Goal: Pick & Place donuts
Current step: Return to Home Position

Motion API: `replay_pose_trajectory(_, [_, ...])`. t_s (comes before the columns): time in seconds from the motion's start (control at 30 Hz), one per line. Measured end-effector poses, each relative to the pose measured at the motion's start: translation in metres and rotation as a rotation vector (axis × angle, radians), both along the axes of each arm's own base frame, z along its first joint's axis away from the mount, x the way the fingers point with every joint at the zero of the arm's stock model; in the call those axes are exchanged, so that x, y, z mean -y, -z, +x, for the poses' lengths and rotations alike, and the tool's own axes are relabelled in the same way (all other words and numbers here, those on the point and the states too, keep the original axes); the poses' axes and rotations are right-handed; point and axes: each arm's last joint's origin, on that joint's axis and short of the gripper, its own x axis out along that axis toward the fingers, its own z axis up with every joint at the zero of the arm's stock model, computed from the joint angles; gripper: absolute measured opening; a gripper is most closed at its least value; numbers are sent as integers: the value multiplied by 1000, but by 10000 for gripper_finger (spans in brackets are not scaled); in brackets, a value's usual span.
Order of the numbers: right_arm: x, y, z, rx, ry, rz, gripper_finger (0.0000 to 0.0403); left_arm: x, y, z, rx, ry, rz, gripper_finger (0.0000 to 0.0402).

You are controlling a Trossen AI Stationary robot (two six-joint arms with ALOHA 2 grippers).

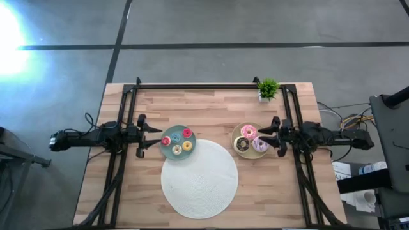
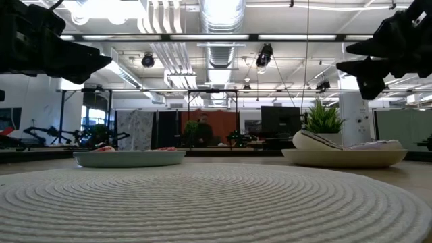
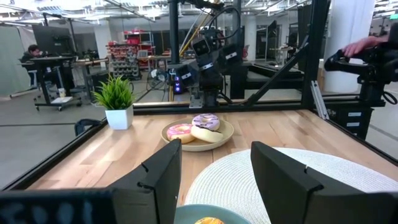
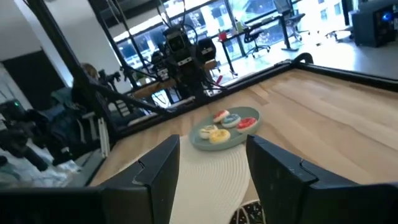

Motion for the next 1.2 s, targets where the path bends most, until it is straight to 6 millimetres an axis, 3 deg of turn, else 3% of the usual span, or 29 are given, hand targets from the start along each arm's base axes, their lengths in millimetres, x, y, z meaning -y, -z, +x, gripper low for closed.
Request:
replay_pose_trajectory(0.1, [0,-1,-1,14,0,-10,178,0,0,0,0,0,0,168])
replay_pose_trajectory(0.43, [-1,-2,-1,3,4,-390,178,0,0,0,-3,1,0,168])
replay_pose_trajectory(0.63, [-2,0,-1,-11,-27,-502,178,0,0,0,-3,1,0,168])
replay_pose_trajectory(1.2, [-3,1,-1,-8,-74,-510,178,0,0,0,-5,1,0,168])
